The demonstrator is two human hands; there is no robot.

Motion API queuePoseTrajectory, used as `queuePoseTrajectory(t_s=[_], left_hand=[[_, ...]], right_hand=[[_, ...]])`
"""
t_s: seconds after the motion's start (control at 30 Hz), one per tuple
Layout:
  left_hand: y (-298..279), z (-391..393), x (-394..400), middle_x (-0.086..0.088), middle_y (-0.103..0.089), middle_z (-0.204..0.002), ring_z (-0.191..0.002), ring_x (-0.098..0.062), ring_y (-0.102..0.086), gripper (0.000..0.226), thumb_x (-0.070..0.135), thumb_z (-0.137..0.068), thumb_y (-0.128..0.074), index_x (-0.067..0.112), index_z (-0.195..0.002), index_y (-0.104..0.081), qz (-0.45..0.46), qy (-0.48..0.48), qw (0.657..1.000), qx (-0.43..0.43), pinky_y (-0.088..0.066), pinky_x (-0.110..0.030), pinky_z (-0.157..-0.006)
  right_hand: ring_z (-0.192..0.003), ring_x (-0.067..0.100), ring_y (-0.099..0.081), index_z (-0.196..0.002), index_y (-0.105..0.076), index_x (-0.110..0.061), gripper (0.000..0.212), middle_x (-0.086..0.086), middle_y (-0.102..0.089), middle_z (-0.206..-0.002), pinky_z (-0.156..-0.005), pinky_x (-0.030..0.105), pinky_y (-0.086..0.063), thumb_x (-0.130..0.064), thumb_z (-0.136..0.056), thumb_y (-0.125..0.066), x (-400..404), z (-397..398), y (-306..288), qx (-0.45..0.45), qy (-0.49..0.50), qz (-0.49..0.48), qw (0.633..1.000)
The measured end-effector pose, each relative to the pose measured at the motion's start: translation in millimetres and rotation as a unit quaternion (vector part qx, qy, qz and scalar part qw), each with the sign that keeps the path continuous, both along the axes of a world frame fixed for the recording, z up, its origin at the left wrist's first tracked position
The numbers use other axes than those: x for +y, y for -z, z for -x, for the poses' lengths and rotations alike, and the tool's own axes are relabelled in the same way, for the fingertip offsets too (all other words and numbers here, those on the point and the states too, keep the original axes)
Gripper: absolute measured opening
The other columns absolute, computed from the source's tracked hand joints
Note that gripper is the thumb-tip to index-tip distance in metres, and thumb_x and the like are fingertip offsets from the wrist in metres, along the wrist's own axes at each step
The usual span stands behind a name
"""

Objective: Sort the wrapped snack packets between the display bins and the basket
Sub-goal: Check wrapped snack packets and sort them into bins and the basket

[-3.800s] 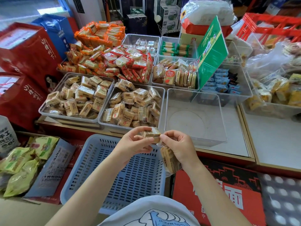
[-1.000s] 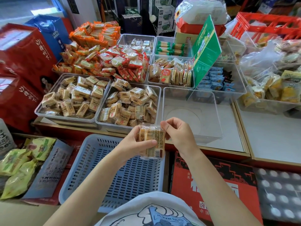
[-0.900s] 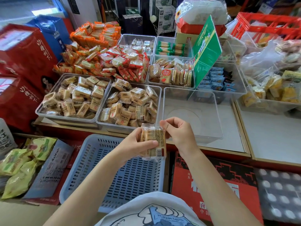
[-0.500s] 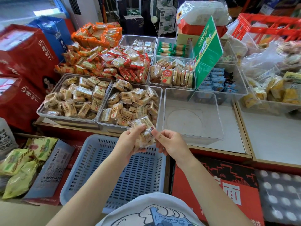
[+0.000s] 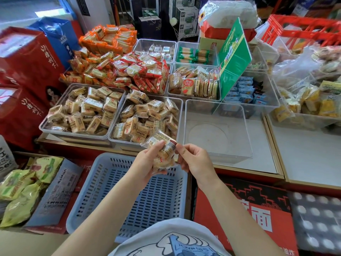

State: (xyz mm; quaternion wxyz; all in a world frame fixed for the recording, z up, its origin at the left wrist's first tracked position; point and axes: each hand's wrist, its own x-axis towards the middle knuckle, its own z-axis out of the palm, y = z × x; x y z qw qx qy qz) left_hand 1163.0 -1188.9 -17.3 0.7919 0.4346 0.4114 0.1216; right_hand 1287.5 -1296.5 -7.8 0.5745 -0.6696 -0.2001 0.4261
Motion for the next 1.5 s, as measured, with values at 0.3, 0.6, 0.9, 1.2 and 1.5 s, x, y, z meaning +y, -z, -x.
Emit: queuePoseTrajectory(t_s=[0.3, 0.6, 0.9, 1.2, 1.5], left_hand=[[5, -5, -1, -0.012, -0.076, -0.094, -0.077, -0.02, -0.073, 0.041, 0.042, -0.097, -0.061, 0.005, -0.114, -0.068, 0.004, -0.009, 1.0, 0.014, -0.056, -0.029, -0.057], [11, -20, -5, -0.015, -0.077, -0.106, -0.09, -0.025, -0.074, 0.052, 0.044, -0.085, -0.07, 0.005, -0.12, -0.069, 0.015, -0.079, 0.997, -0.016, -0.059, -0.032, -0.067], [13, -49, 16, -0.01, -0.076, -0.108, -0.089, -0.024, -0.077, 0.071, 0.049, -0.074, -0.087, 0.015, -0.128, -0.056, -0.094, 0.02, 0.995, 0.009, -0.059, -0.036, -0.07], [16, -119, 25, 0.014, -0.069, -0.117, -0.102, 0.013, -0.063, 0.027, 0.048, -0.106, -0.035, 0.046, -0.117, -0.06, -0.201, 0.185, 0.961, 0.046, -0.049, -0.011, -0.085], [139, -129, 63, 0.007, 0.009, -0.17, -0.158, -0.021, -0.003, 0.094, 0.08, -0.089, -0.024, 0.03, -0.162, 0.009, -0.546, 0.36, 0.68, 0.332, 0.006, -0.034, -0.123]], right_hand=[[-0.045, 0.008, -0.036, -0.084, -0.069, -0.007, 0.023, -0.001, -0.052, -0.059, -0.04, 0.018, -0.029, -0.03, -0.086, -0.073, 1, -5, 5, 0.177, -0.011, -0.015, 0.984], [-0.043, 0.008, -0.035, -0.07, -0.06, -0.017, 0.028, -0.002, -0.051, -0.057, -0.041, 0.017, -0.029, -0.009, -0.097, -0.065, 2, -5, 10, 0.141, 0.051, -0.043, 0.988], [-0.087, 0.018, -0.068, -0.11, -0.062, -0.017, 0.042, 0.004, -0.07, -0.102, -0.078, 0.033, -0.056, -0.055, -0.092, -0.065, -2, -51, 7, 0.004, 0.009, 0.06, 0.998], [-0.108, 0.023, -0.072, -0.124, -0.068, -0.017, 0.053, 0.007, -0.075, -0.116, -0.097, 0.048, -0.057, -0.046, -0.081, -0.076, 12, -98, 32, 0.112, 0.006, -0.008, 0.994], [-0.078, 0.015, -0.074, -0.12, -0.06, -0.02, 0.052, 0.002, -0.074, -0.107, -0.068, 0.032, -0.057, -0.053, -0.083, -0.074, 73, -198, 144, 0.054, 0.045, 0.241, 0.968]])
